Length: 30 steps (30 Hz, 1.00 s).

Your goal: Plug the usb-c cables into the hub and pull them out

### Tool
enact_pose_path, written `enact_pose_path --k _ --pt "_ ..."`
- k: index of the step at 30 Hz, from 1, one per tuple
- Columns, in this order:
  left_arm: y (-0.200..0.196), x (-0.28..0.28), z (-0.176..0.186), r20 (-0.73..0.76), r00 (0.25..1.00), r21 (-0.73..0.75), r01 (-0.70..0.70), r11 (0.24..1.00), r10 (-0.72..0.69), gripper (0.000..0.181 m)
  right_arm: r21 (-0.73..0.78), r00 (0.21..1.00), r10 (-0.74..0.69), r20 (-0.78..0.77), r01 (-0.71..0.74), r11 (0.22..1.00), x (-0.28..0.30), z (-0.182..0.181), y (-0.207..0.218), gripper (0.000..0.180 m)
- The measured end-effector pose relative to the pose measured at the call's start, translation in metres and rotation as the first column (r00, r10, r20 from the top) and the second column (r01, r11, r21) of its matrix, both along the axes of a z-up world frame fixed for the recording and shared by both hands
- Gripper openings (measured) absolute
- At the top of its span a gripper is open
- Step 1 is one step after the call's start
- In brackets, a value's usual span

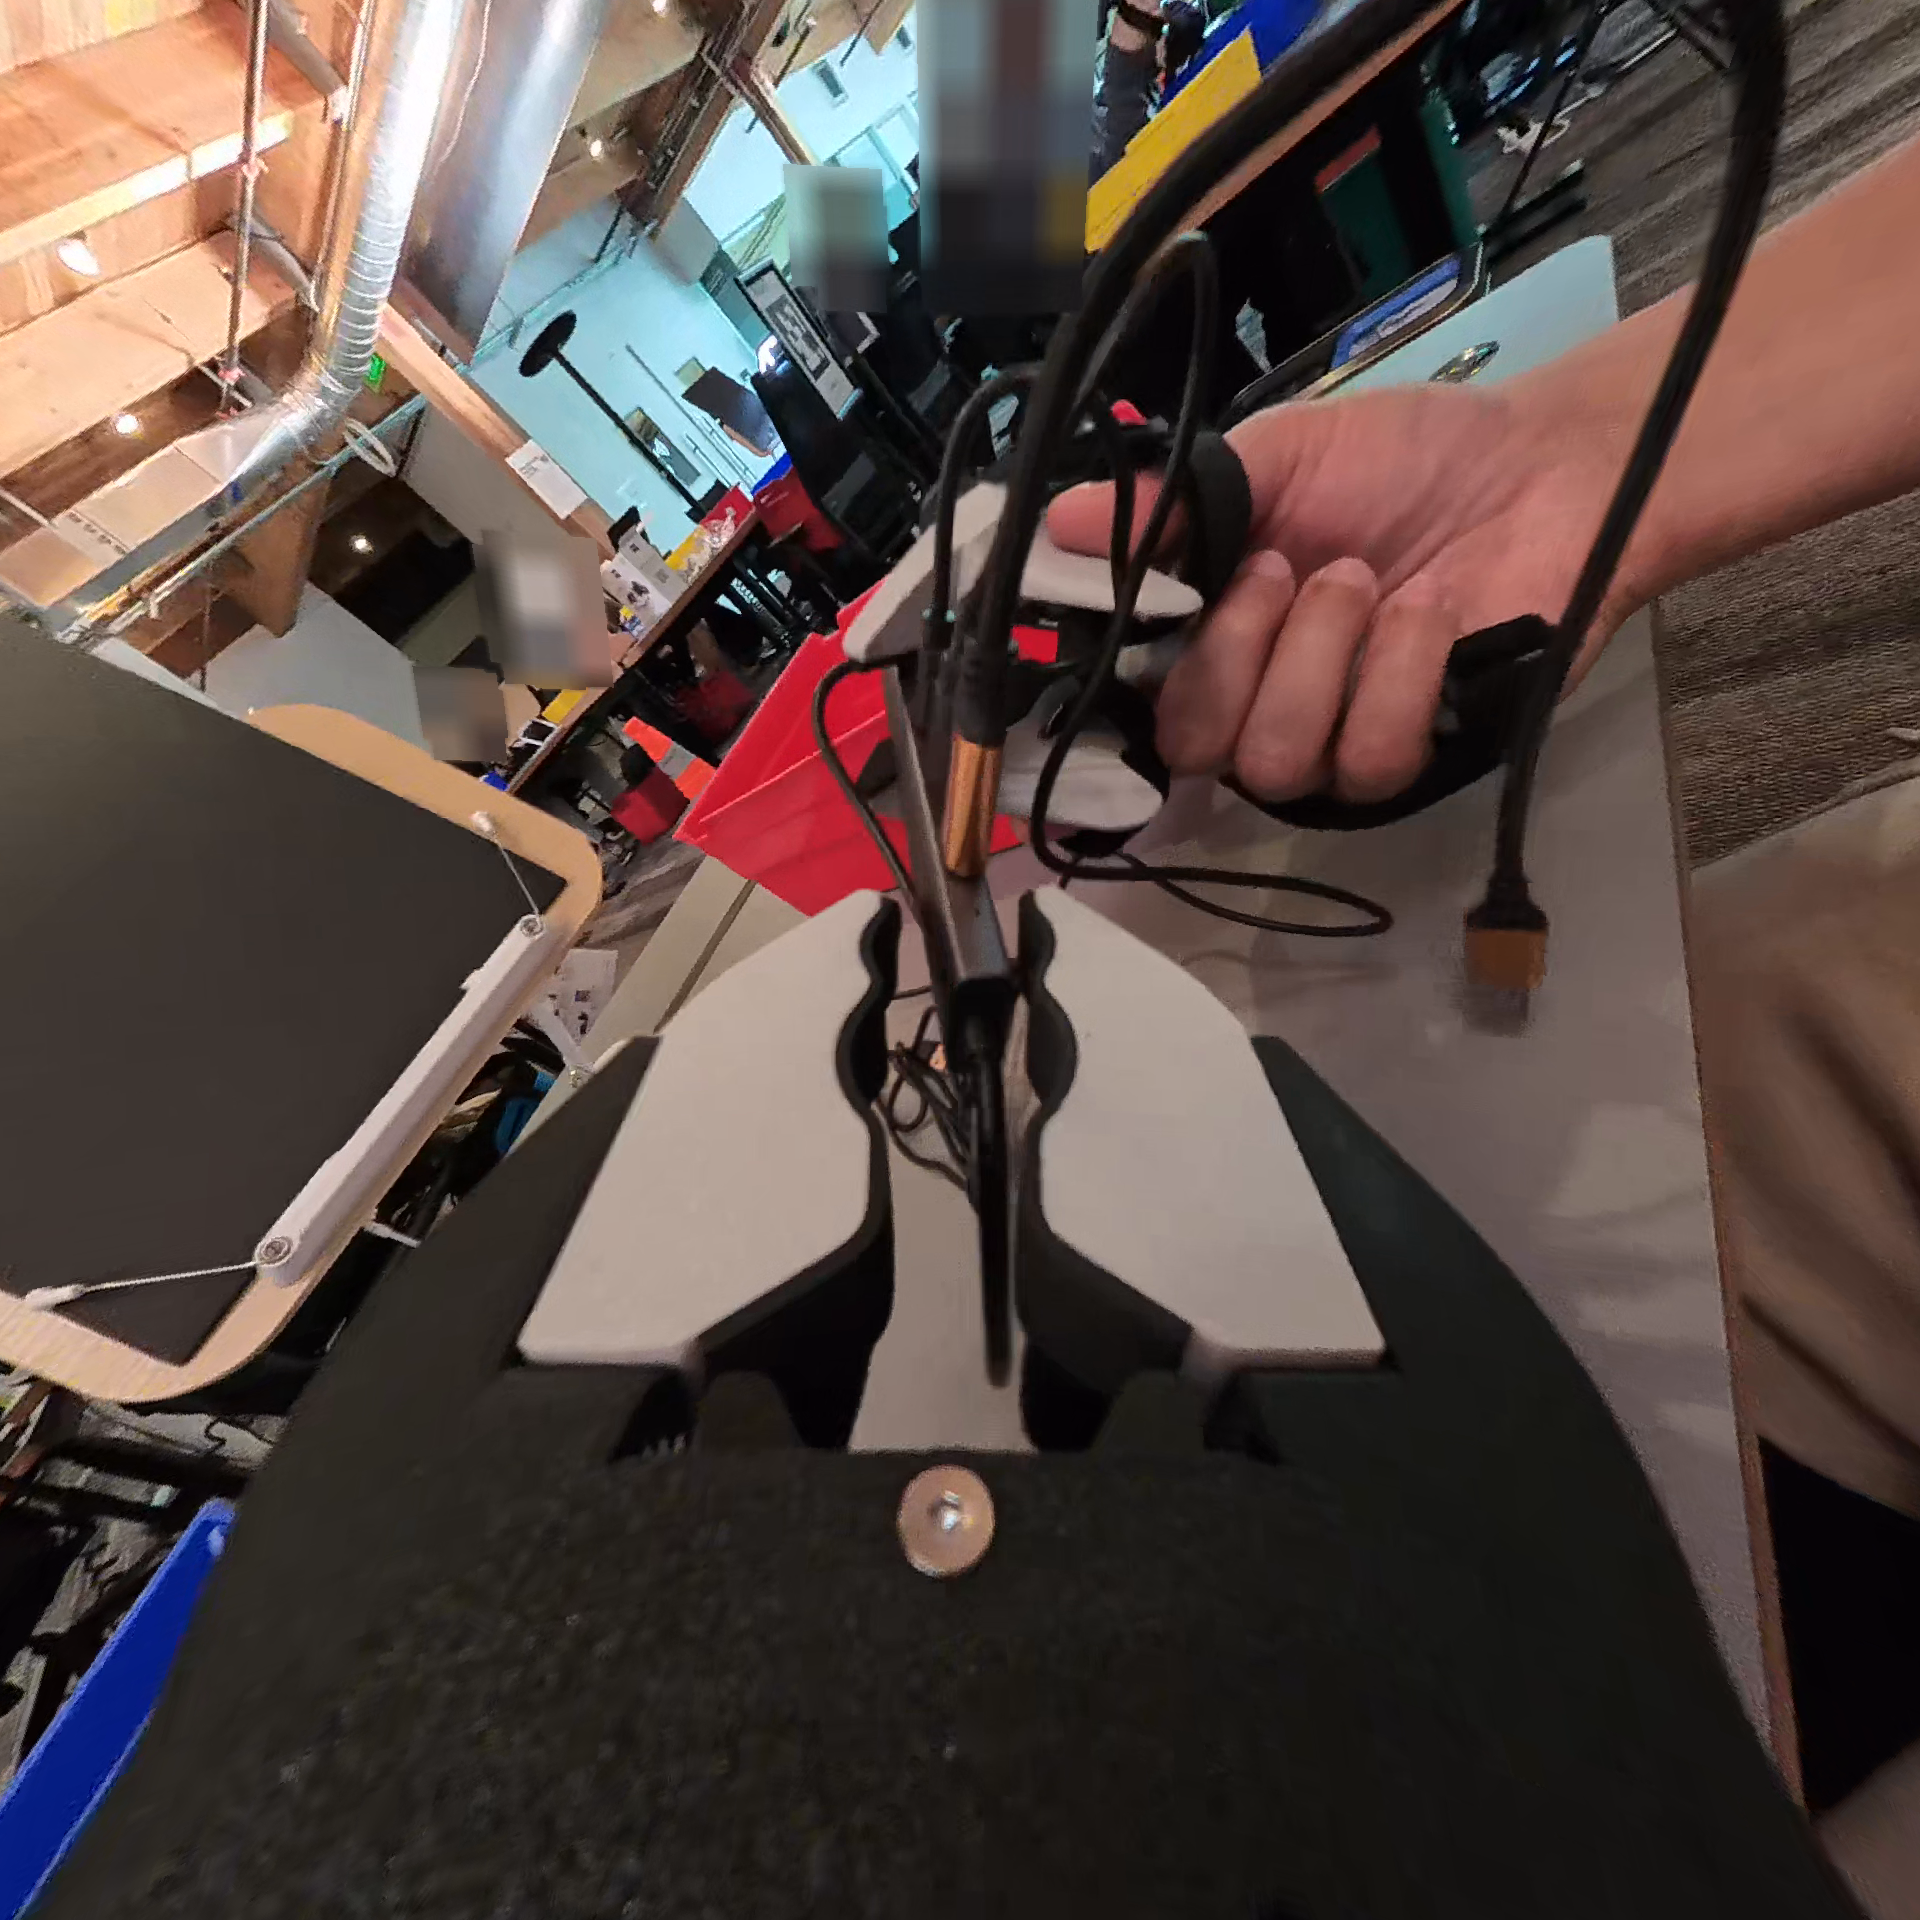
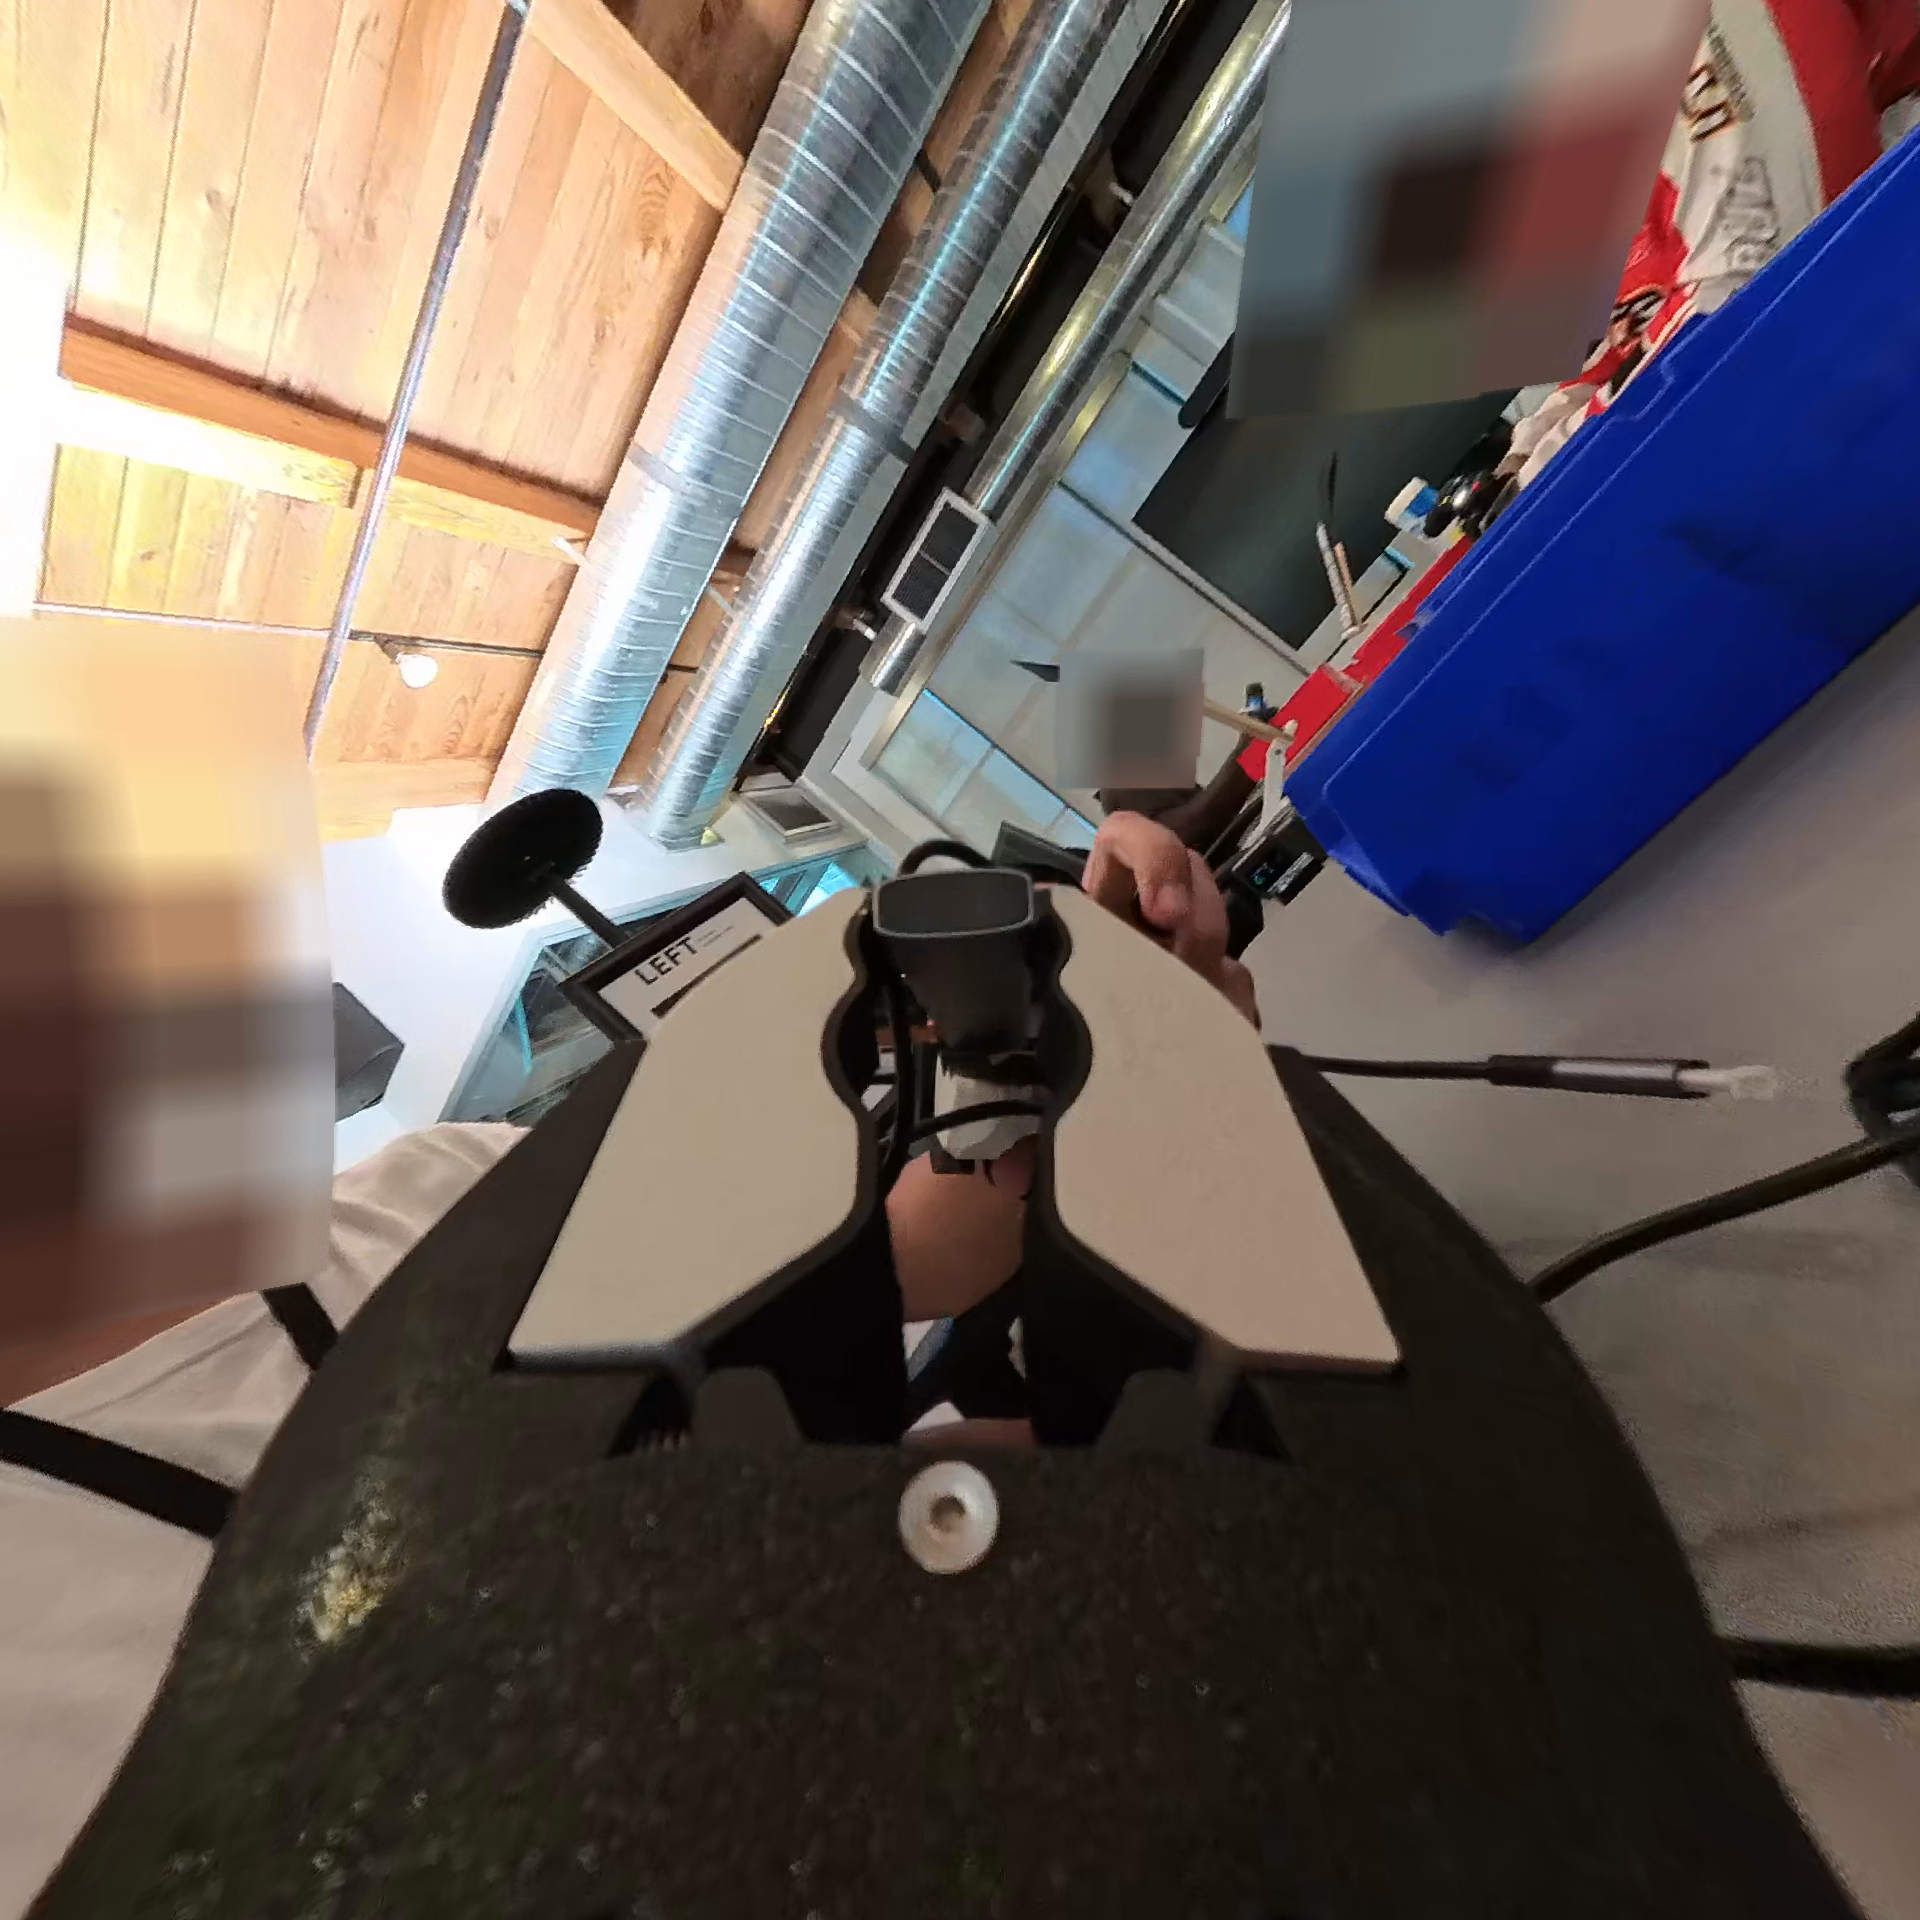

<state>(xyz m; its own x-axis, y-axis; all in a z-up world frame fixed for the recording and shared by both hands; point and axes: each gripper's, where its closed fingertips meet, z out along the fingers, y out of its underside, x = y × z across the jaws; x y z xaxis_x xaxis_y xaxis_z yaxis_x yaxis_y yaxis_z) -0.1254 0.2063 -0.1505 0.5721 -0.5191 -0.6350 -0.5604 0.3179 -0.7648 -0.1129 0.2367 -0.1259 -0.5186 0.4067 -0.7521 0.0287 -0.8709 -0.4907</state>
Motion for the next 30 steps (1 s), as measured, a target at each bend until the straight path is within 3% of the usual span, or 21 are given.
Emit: enact_pose_path --k 4,10,14,16,18,20,22,24,27,29,30 --pt "0.001 -0.001 0.007 -0.014 0.999 0.084 -0.034 0.996 0.035 0.009 -0.035 1.0 0.025 -0.015 -0.026 0.999 -0.004 -0.002 -0.004 0.025" --pt "0.007 -0.005 0.002 -0.071 0.993 0.1 -0.084 0.991 0.092 0.009 -0.021 0.999 -0.021 0.025 0.022 1.0 -0.009 -0.009 0.002 0.026" --pt "0.016 -0.009 -0.009 -0.185 0.967 0.156 -0.149 0.976 0.177 0.009 0.124 0.973 -0.148 0.175 0.127 0.984 -0.011 -0.021 0.017 0.035" --pt "0.021 -0.015 -0.017 -0.232 0.948 0.176 -0.177 0.968 0.216 0.009 0.294 0.921 -0.304 0.245 0.228 0.928 -0.003 -0.019 0.031 0.059" --pt "0.028 -0.029 -0.032 -0.281 0.919 0.157 -0.24 0.958 0.277 0.009 0.503 0.845 -0.487 0.22 0.329 0.799 0.014 -0.003 0.043 0.044" --pt "0.036 -0.044 -0.042 -0.31 0.887 0.163 -0.304 0.939 0.341 0.009 0.678 0.763 -0.625 0.167 0.372 0.634 0.026 0.016 0.044 0.045" --pt "0.043 -0.055 -0.049 -0.331 0.858 0.17 -0.355 0.919 0.392 0.009 0.803 0.765 -0.626 0.152 0.274 0.53 0.02 0.021 0.02 0.031" --pt "0.047 -0.06 -0.05 -0.349 0.833 0.201 -0.382 0.902 0.43 0.009 0.883 0.755 -0.617 0.222 0.112 0.455 0.004 -0.001 -0.004 0.033" --pt "0.05 -0.063 -0.051 -0.387 0.793 0.252 -0.399 0.881 0.47 0.009 0.922 0.711 -0.642 0.289 -0.026 0.387 -0.019 -0.035 -0.017 0.027" --pt "0.05 -0.064 -0.052 -0.452 0.737 0.333 -0.383 0.862 0.502 0.009 0.912 0.697 -0.636 0.331 -0.065 0.404 -0.027 -0.05 -0.019 0.022" --pt "0.049 -0.062 -0.054 -0.48 0.718 0.358 -0.365 0.86 0.504 0.009 0.897 0.696 -0.623 0.358 -0.071 0.436 -0.031 -0.056 -0.021 0.029"
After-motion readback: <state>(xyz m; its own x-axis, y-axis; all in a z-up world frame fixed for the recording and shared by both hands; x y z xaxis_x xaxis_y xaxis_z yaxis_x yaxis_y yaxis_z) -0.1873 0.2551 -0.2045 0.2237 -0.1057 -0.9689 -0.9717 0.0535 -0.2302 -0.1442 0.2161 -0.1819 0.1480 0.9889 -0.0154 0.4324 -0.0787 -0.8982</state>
